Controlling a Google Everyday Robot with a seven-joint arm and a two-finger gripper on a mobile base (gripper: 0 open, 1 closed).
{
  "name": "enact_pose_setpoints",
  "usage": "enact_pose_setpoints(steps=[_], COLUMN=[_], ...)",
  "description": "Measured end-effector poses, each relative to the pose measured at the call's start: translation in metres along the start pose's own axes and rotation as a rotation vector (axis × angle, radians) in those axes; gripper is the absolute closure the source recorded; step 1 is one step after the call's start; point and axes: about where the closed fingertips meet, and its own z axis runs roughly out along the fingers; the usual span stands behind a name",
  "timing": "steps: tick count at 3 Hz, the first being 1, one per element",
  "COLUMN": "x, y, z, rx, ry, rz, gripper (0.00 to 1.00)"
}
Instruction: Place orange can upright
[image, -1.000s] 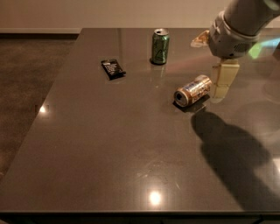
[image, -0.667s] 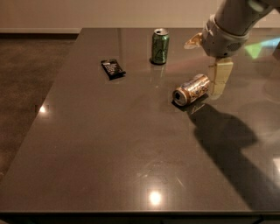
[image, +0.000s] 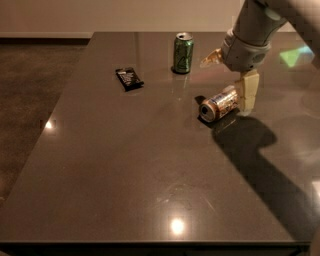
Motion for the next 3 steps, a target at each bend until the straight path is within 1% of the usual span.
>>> enact_pose_setpoints(steps=[1,2,3], x=[-0.003,-0.005,-0.007], y=[0.007,0.013,0.017], z=[0.016,0.027,0.036], rx=[-0.068,-0.1,-0.11], ry=[-0.014,-0.034,-0.051], rz=[-0.12,-0.191,-0.224], gripper=[0.0,0.0,0.0])
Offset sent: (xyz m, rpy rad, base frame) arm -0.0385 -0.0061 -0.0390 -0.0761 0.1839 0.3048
